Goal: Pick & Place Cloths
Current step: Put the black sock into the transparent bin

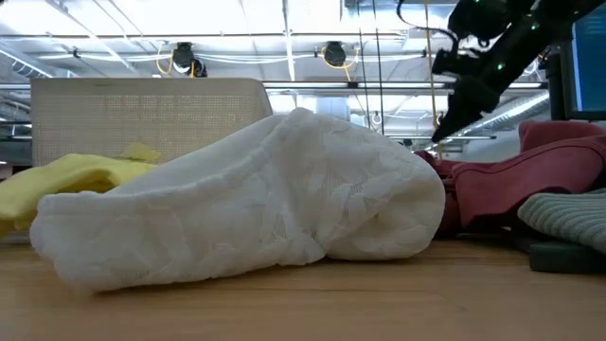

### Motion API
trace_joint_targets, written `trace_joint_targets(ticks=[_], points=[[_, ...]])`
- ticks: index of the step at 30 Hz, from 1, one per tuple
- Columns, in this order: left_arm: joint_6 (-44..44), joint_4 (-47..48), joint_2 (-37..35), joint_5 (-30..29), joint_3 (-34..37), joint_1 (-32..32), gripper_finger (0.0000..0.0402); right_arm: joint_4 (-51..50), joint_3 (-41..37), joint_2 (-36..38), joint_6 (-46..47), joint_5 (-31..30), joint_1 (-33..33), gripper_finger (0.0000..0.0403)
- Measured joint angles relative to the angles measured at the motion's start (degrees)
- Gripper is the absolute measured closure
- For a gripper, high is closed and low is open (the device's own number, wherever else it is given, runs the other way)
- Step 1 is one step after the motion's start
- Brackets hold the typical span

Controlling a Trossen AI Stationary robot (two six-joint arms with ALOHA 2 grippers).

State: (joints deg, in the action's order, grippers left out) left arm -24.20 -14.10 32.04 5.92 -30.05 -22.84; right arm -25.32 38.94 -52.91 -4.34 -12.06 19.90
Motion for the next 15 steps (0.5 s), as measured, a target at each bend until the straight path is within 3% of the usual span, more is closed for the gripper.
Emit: trace_joint_targets(ticks=[9, 15], points=[[-0.3, 20.9, 11.4, -6.3, -17.5, -1.9, 0.0078, -0.6, 0.0, -6.8, -9.3, 0.4, 2.7, 0.0186], [-0.3, 31.1, 15.7, -12.6, -24.8, -3.1, 0.0078, 1.2, 0.0, -11.1, -13.9, 4.8, 4.0, 0.0153]])
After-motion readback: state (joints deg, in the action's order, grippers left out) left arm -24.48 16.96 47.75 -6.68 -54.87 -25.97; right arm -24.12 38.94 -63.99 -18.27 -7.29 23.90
